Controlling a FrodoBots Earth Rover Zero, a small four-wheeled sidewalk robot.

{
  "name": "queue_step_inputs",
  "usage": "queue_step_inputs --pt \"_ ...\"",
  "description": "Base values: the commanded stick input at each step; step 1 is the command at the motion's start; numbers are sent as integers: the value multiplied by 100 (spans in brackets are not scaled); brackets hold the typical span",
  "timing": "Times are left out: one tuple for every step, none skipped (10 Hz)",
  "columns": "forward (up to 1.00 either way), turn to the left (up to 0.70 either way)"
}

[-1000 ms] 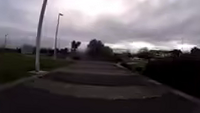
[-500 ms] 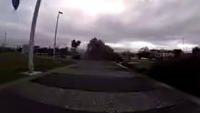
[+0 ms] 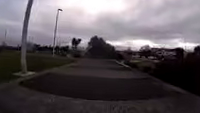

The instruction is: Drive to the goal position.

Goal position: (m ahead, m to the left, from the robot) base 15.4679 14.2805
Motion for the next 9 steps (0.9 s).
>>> queue_step_inputs --pt "85 0" --pt "85 0" --pt "85 0" --pt "85 0" --pt "85 0" --pt "85 0" --pt "85 0" --pt "85 -3" --pt "85 -13"
